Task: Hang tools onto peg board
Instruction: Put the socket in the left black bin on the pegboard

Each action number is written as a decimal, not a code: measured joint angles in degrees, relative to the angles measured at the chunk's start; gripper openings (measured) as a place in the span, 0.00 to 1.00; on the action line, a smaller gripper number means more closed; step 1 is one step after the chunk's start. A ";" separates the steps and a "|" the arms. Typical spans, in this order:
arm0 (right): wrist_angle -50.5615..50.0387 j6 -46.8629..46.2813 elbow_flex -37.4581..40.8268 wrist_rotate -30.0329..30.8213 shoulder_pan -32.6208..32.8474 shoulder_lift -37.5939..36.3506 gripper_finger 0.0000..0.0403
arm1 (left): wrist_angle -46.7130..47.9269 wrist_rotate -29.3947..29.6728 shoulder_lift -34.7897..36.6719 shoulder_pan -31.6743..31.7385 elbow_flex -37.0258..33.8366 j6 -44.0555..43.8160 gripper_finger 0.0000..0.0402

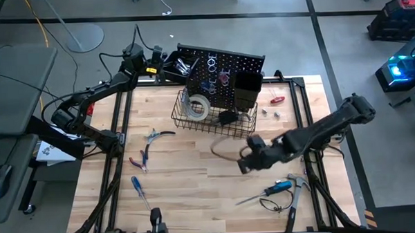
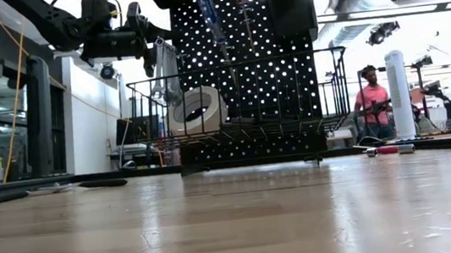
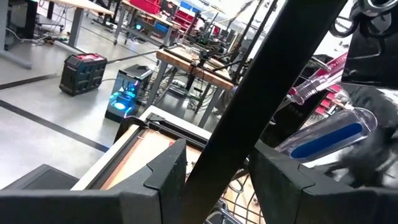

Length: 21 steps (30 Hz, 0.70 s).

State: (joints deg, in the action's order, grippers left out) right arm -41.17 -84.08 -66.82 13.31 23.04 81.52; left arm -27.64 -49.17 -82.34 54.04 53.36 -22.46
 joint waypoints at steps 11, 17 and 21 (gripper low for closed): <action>17.83 51.83 -29.13 18.42 -15.32 0.88 0.01 | -0.04 0.89 0.02 -1.87 0.00 0.50 0.39; 30.89 63.47 -36.61 6.24 -27.97 8.22 0.01 | -0.07 1.01 0.02 -3.03 0.00 0.62 0.39; 32.77 63.63 -43.17 -1.68 -33.18 15.43 0.01 | -0.04 0.59 0.02 -3.10 0.00 1.00 0.39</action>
State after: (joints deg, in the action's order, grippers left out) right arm -8.40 -20.45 -109.99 11.62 -10.14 96.95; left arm -27.68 -48.58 -82.32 50.94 53.36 -21.45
